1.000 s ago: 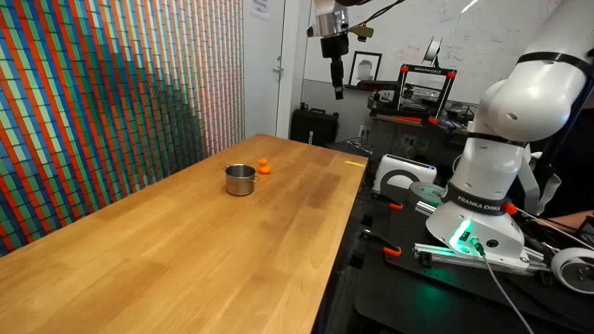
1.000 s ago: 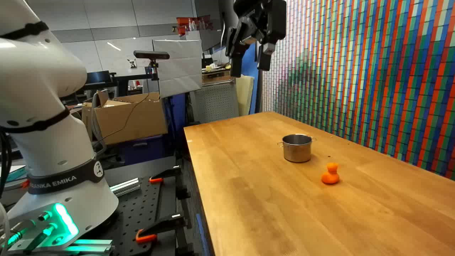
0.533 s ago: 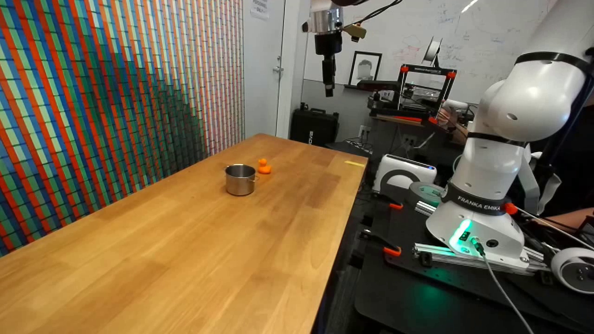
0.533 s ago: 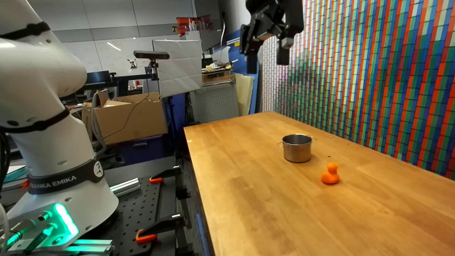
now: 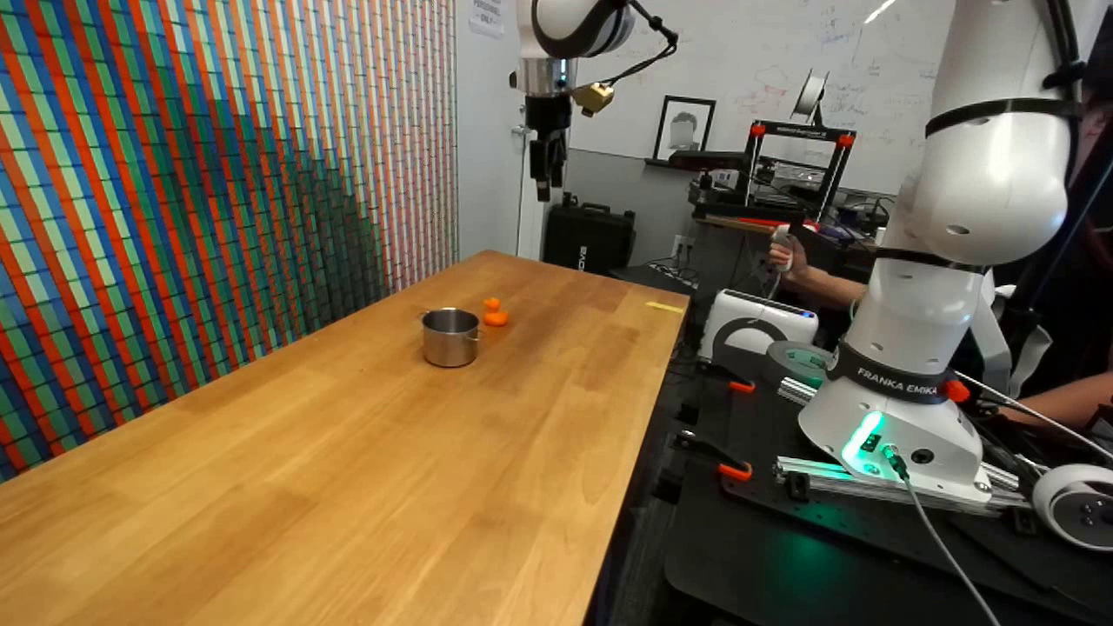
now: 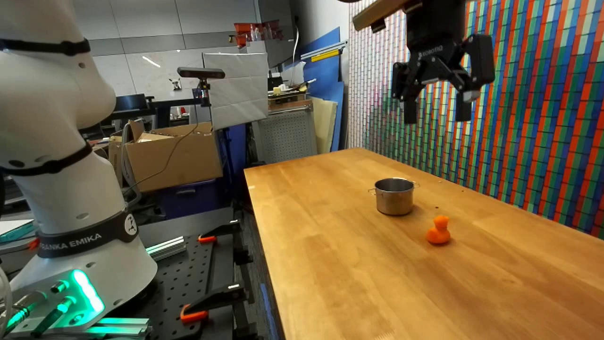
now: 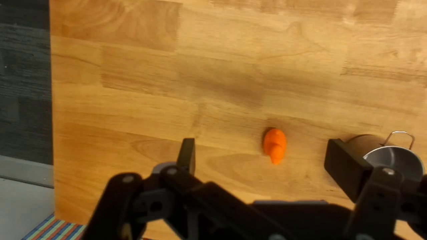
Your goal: Pick up the orange object and put it in the bowl
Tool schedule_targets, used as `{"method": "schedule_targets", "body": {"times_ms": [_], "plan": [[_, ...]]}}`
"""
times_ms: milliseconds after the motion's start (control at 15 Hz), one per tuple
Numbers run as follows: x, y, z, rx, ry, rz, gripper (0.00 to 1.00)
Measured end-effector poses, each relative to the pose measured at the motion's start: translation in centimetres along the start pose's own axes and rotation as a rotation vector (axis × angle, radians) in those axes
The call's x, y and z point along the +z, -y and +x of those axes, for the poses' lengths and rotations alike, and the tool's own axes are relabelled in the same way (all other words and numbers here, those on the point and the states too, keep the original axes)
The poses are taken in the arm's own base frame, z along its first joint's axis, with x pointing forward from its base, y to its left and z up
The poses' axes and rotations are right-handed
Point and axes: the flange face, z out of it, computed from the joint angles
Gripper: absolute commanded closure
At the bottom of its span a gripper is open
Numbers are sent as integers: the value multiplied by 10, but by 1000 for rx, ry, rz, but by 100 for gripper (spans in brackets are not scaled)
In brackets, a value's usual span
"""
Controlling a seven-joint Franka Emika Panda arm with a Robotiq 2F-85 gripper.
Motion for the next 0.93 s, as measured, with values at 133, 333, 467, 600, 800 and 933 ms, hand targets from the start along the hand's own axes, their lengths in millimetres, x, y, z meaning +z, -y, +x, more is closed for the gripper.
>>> {"method": "schedule_targets", "body": {"times_ms": [133, 333, 467, 600, 800, 933], "plan": [[33, 9, 15, 3, 43, 45, 0], [77, 28, 27, 5, 104, 99, 0], [98, 36, 32, 19, 122, 114, 0], [115, 39, 39, 42, 106, 110, 0], [140, 41, 50, 76, 57, 98, 0], [155, 42, 56, 93, 26, 91, 0]]}}
